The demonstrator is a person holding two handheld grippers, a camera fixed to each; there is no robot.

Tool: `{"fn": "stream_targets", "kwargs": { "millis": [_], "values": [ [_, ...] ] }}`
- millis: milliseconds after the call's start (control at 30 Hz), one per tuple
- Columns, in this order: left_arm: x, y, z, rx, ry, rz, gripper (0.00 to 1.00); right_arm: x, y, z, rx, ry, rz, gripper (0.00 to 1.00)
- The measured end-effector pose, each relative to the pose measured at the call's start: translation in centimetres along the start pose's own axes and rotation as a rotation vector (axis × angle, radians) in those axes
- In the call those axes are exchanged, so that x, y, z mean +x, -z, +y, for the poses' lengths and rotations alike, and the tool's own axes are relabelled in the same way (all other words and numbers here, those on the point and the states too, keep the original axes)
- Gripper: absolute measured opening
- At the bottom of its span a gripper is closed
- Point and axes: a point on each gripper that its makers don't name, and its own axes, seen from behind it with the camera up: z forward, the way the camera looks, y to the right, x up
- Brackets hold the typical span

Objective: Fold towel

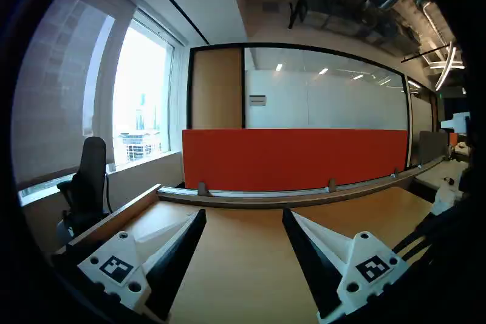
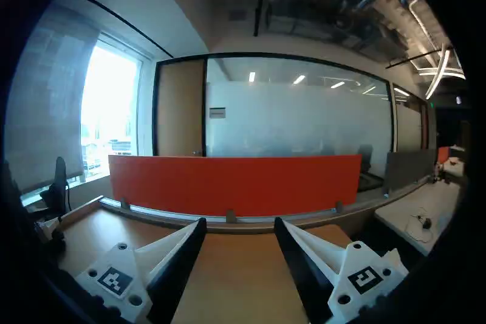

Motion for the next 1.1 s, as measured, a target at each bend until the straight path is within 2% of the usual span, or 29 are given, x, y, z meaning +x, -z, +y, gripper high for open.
{"fn": "stream_targets", "kwargs": {
  "millis": [233,300,367,767,1100],
  "values": [
    [-1.1,-0.2,0.4,-0.026,-0.032,0.006,0.93,-0.6,-0.2,-1.3,0.000,-0.021,-0.005,0.87],
    [-1.6,-0.3,0.5,-0.032,-0.039,0.009,0.93,-0.9,-0.4,-1.7,0.003,-0.025,-0.004,0.91],
    [-2.3,-0.4,0.4,-0.034,-0.046,0.008,0.93,-1.3,-0.5,-2.2,0.008,-0.024,-0.002,1.00],
    [-6.6,-0.5,0.6,-0.064,-0.039,0.019,0.93,-4.6,-0.9,-4.0,0.019,0.003,0.002,1.00],
    [-9.7,-0.5,0.0,-0.066,-0.023,0.044,0.93,-6.7,-0.6,-5.0,0.022,0.028,0.003,1.00]
  ]
}}
